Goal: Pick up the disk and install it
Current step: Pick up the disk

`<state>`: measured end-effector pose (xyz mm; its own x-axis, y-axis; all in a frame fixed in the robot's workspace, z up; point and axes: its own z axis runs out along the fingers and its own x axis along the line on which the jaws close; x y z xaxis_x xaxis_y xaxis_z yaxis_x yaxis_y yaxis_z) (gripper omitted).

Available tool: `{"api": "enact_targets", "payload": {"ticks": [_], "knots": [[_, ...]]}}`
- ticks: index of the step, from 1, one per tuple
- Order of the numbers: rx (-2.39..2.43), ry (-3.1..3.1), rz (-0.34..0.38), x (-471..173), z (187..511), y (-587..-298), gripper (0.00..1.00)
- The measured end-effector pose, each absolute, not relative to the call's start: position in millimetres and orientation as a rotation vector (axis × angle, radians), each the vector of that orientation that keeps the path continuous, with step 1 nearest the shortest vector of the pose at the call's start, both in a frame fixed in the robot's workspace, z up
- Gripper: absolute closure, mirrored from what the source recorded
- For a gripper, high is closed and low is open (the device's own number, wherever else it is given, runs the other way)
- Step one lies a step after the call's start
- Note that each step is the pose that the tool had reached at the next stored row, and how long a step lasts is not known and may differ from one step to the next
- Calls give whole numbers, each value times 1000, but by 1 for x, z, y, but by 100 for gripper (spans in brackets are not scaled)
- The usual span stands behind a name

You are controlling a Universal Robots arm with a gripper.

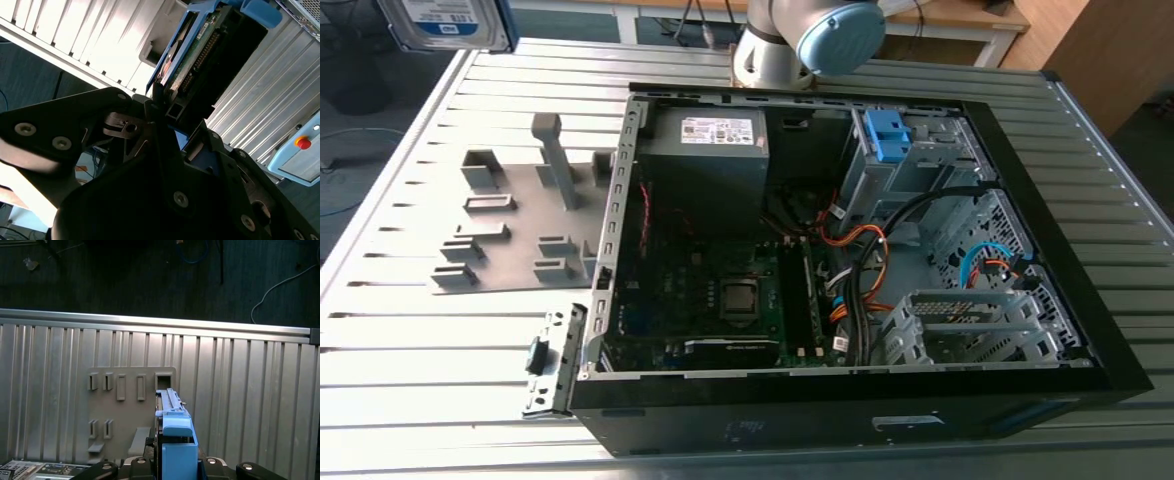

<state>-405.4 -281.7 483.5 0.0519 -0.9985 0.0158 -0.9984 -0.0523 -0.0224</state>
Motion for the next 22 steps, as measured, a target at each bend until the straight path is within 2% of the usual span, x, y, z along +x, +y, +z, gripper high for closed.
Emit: {"api": "enact_targets", "payload": {"ticks": [22], "knots": [[-2275,2159,-42,-405,503,-282,64]]}}
